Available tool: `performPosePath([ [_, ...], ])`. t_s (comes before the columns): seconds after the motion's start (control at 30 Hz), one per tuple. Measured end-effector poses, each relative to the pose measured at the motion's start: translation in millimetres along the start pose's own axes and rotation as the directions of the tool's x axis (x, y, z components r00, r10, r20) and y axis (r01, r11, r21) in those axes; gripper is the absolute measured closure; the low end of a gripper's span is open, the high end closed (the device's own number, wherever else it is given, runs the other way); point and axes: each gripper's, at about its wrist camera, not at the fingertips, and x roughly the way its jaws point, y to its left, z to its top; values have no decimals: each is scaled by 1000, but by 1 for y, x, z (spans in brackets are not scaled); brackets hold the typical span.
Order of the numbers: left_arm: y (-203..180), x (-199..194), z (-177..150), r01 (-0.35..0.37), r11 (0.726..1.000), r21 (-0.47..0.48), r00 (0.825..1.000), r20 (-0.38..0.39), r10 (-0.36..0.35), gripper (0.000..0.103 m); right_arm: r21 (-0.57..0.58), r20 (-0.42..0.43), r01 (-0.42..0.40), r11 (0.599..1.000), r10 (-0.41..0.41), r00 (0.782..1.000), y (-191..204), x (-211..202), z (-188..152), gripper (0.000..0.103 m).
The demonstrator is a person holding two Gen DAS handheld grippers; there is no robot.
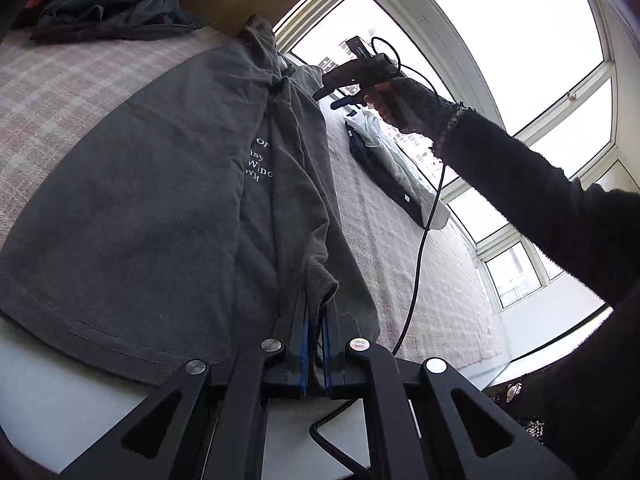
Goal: Fold clothes
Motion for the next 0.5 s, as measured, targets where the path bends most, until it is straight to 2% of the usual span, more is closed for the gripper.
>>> performPosePath([
  [0.07,1,-5,-1,-25,1000,-1,1000,-2,25,99,-19,26,-79,997,80,996,10,-22,-28,57],
  [0.1,2,-8,-1,-46,999,5,999,-2,46,99,-24,25,-126,992,127,992,18,-31,-53,57],
  [0.17,6,-15,-1,-88,996,17,996,-3,88,98,-29,3,-230,973,230,973,36,-48,-117,57],
  [0.23,11,-21,1,-119,992,34,992,-27,120,99,-37,-21,-298,954,297,955,61,-61,-187,57],
  [0.37,13,-37,11,-132,985,109,988,-65,139,98,-67,31,-267,961,270,963,107,-72,-298,57],
  [0.5,11,-40,24,-109,971,214,985,-105,134,98,-92,97,-218,972,227,969,146,-75,-357,57],
])
